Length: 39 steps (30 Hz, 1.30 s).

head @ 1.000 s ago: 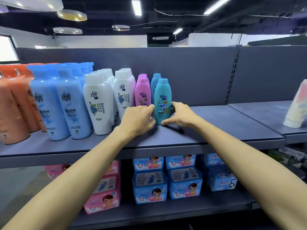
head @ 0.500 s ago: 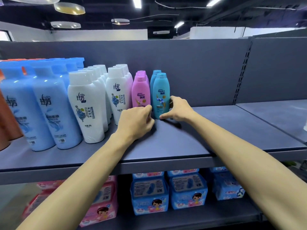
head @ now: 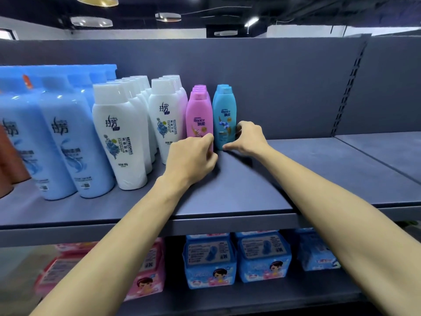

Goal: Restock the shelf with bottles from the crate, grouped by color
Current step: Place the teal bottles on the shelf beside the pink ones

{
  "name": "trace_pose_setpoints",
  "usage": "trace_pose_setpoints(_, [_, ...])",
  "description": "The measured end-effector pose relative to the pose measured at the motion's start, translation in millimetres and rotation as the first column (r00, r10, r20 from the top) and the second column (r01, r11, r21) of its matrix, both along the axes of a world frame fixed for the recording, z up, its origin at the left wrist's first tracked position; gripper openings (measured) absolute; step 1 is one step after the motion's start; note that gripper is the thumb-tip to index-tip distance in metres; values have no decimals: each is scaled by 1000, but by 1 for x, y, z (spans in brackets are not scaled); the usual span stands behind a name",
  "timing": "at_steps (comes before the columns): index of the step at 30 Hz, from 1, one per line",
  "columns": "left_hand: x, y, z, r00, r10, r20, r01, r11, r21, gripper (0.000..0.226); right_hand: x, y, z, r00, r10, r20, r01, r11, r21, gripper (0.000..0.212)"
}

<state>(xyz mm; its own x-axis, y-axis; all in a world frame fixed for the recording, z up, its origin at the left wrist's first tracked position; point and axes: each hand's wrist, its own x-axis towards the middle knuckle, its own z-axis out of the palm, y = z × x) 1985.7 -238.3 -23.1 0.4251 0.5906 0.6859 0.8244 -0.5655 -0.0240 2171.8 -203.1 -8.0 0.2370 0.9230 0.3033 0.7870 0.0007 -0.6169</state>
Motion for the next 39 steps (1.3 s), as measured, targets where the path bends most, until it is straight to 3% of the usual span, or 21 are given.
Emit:
trace_pose_setpoints(9, [-5,-6,1,1000,-10,12,10,1000,-20,19,-19,-23,9,997,-72,18,73,997,-35,60])
trace_pose_setpoints(15, [-4,-9,2,999,1,-34,-2,1000,-17,16,-19,-59,7,965,-31,261,41,999,-34,39])
trace_pose_setpoints(23, [-10,-46,11,995,89,53,-89,996,-13,21,-24,-124,22,930,41,364,-45,999,3,29])
trace_pose_setpoints(28, [-14,-86,17,1000,-7,21,8,999,-41,17,-34,-163,33,906,50,421,-57,998,3,29])
trace_pose_setpoints(32, [-29,-132,1,992,-120,43,117,991,68,17,-41,-223,15,834,12,552,-83,991,104,29])
trace_pose_setpoints(35, [-31,-159,-20,976,-200,-91,213,962,168,19,-45,-264,-12,834,19,551,-120,982,148,26])
trace_pose_setpoints(39, [-26,-170,-37,958,-231,-171,257,954,153,15,-43,-274,-42,804,28,594,-119,986,114,25])
